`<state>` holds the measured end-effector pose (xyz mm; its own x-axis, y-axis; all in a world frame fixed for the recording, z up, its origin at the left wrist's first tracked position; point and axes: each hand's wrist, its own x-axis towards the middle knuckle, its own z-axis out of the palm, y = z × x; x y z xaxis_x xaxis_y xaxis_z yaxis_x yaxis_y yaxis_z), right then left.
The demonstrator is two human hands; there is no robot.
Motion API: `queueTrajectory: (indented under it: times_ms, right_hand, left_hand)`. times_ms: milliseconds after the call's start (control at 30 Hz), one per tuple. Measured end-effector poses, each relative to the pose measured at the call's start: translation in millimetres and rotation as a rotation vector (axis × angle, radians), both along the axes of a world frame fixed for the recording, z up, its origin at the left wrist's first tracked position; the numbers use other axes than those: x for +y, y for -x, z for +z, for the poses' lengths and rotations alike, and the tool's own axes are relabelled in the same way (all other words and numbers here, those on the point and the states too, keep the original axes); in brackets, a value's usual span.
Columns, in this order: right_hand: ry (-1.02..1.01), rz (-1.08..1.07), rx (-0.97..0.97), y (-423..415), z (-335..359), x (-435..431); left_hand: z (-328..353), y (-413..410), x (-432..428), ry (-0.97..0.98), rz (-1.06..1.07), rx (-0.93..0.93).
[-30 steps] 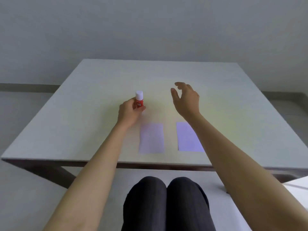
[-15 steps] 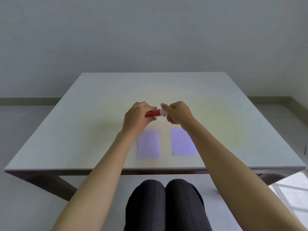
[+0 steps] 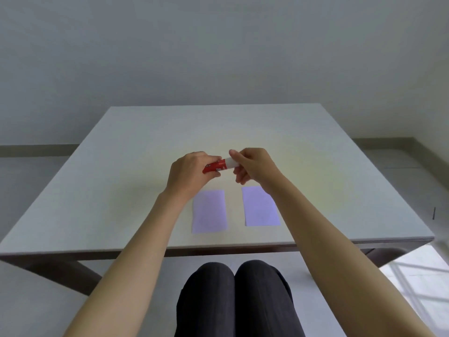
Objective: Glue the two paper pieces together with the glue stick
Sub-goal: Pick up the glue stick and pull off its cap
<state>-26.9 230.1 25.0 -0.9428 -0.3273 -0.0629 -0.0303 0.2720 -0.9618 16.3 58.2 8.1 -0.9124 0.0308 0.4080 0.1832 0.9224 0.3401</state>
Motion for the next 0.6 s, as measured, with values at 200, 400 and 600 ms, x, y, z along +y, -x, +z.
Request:
queueTrajectory:
  times_ms: [200, 400, 600]
  right_hand:
    - [-0.108, -0.267, 0.246, 30, 1, 31]
    - [-0.585, -0.294, 0.394, 54, -26, 54]
    - [-0.794, -0.128, 0.365, 46, -55, 70]
  left_hand:
    - [-11, -7, 5, -0.324, 0.07, -0.07]
    - [-6, -3, -7, -0.59, 0.035, -0.094]
    - [-4, -1, -6, -0.779, 0.116, -0.028]
